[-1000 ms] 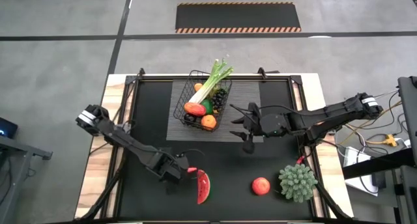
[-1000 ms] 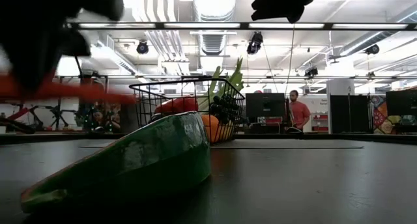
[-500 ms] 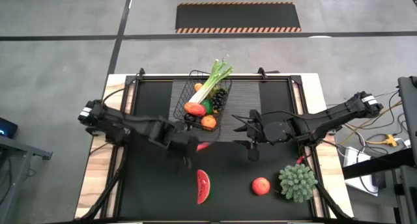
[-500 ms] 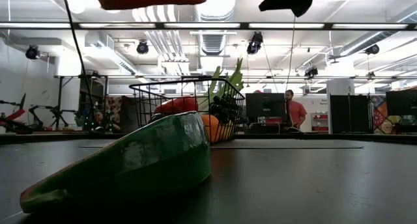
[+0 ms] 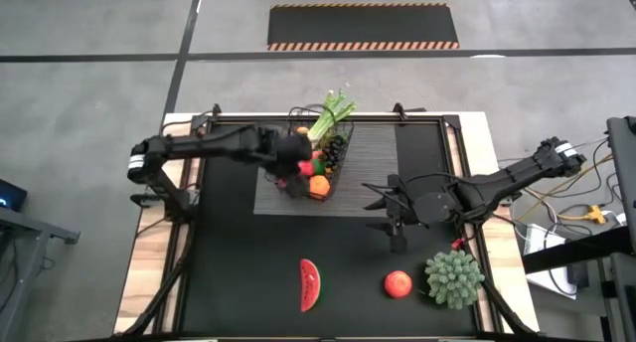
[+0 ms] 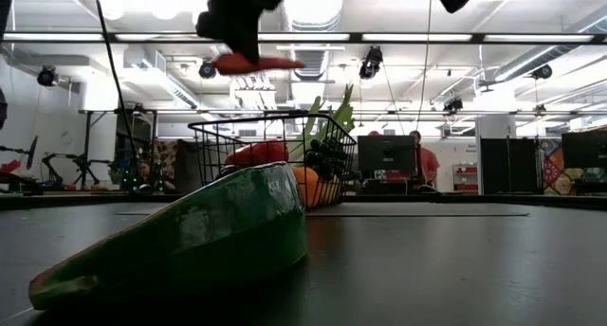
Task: Build produce basket
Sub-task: Put the carrot into the wire basket
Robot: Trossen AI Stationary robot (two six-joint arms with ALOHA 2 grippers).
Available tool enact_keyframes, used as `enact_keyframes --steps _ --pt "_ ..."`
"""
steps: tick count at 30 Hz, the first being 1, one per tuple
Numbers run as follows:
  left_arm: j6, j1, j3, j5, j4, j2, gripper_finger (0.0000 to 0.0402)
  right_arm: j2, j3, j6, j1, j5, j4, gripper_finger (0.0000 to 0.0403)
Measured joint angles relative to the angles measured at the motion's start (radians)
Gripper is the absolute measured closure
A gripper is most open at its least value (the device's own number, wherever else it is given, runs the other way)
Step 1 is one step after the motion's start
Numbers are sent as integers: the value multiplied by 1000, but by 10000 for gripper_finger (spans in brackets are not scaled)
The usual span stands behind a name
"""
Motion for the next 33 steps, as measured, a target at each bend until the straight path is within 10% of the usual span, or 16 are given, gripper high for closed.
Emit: enact_keyframes --steps 33 --pt "-53 306 -12 -131 108 218 370 0 -33 -1 4 1 -7 225"
